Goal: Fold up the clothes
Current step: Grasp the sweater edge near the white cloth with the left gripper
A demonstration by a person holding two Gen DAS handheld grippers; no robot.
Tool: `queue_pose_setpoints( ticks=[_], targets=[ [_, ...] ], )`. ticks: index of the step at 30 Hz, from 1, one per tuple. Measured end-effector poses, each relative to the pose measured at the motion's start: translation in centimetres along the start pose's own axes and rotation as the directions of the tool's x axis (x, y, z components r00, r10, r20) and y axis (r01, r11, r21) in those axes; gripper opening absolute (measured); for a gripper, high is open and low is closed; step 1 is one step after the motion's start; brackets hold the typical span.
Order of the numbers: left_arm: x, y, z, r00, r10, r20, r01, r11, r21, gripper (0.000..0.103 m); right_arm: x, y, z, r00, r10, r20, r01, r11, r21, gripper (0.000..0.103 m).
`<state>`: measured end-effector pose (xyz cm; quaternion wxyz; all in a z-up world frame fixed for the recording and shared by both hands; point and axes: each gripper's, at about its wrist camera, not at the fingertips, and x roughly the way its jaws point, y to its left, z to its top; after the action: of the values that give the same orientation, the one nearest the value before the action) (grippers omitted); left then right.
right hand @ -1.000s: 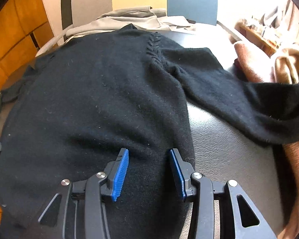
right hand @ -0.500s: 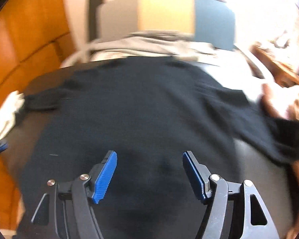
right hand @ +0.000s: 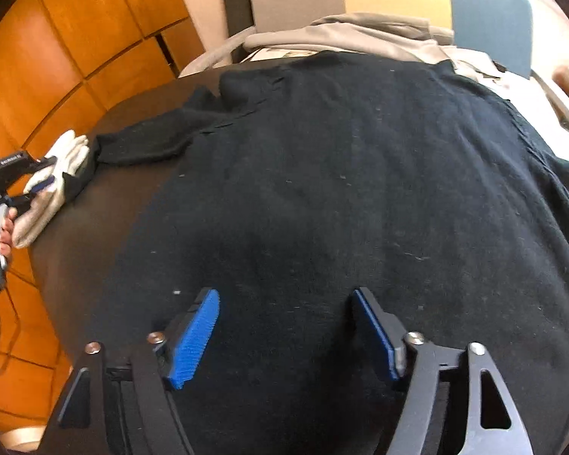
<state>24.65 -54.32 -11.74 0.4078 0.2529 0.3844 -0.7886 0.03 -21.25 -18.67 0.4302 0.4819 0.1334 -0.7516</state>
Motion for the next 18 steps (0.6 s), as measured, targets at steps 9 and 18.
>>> queue_pose_setpoints(
  ticks=[9,18],
  targets=[
    [6.3,-7.3,-2.8,0.960,0.277,-0.042,-0.208,0.803,0.558,0.039,1.1,2.0,-1.1,0.999,-0.042,0.033,0.046,0.991,-0.127,0.102],
    [9.5,-5.5,0.8,0.944,0.253,-0.214,-0.170,0.924,0.343,0.006,0.9,1.7,-1.4,0.998,-0.020,0.054,0.027,0.992,-0.121,0.103]
  ],
)
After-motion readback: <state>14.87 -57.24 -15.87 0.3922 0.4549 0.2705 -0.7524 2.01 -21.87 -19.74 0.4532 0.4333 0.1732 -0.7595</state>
